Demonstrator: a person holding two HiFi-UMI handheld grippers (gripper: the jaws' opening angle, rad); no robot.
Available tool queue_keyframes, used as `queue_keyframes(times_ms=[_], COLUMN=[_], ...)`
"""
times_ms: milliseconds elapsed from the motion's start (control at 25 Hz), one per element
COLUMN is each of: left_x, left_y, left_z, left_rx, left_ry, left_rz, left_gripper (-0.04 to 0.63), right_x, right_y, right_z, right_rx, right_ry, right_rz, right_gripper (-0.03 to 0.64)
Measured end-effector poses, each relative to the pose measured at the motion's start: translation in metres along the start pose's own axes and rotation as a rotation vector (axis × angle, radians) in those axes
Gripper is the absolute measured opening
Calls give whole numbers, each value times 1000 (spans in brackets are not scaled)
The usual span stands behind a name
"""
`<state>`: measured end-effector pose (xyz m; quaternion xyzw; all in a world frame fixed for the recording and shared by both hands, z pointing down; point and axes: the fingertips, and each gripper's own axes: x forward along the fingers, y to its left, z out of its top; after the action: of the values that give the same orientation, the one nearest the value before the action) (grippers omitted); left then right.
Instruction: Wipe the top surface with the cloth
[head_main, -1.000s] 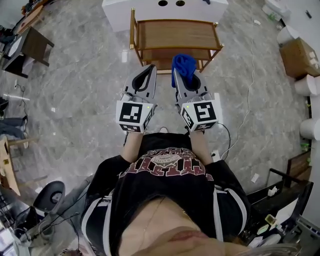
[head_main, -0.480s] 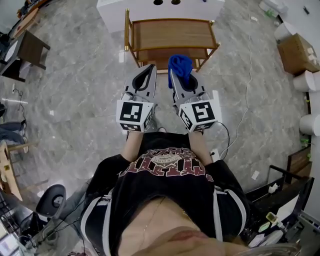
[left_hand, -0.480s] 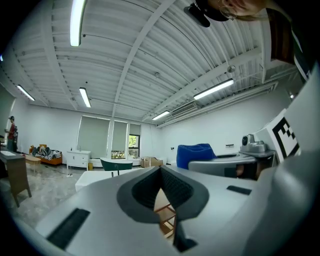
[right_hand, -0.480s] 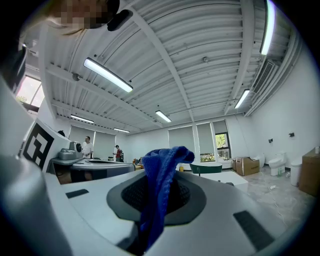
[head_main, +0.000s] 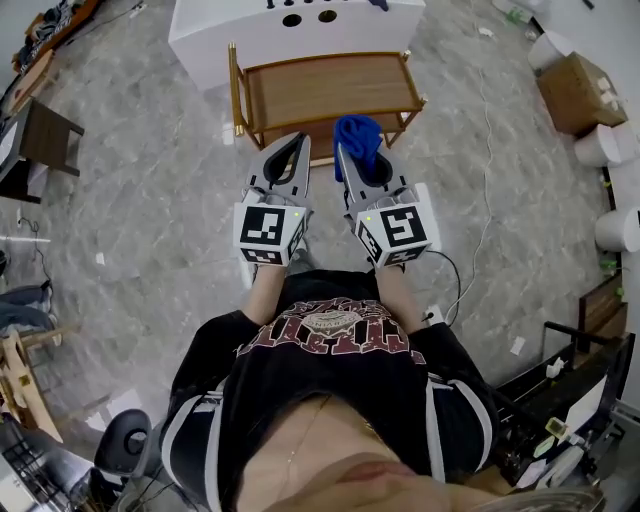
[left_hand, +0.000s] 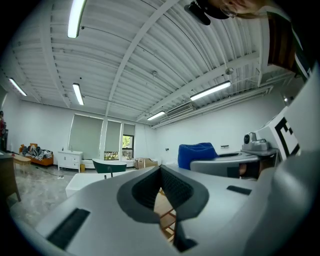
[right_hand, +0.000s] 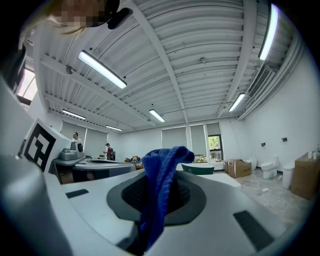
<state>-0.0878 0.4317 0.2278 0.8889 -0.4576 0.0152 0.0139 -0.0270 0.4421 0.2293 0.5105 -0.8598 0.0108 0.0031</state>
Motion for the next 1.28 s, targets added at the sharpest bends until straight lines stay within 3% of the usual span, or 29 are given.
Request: queue_keyframes(times_ms=[560,1000,1280], left_x=[47,58,85], left_y=[83,112,125], left_z=[-1,-4,-9], left_rx=[-14,-54,-52], left_ry=[-3,2,18], left_rz=[-58,-85,-49], left_gripper=[46,46,46], right_x=[96,127,153], right_y=[1,0,-21], right_z=[-1,-5,-10], right_rx=[-8,-19,2], right_ry=[2,34,36], right_rz=[-39,-77,-38], right_gripper=[58,58,58])
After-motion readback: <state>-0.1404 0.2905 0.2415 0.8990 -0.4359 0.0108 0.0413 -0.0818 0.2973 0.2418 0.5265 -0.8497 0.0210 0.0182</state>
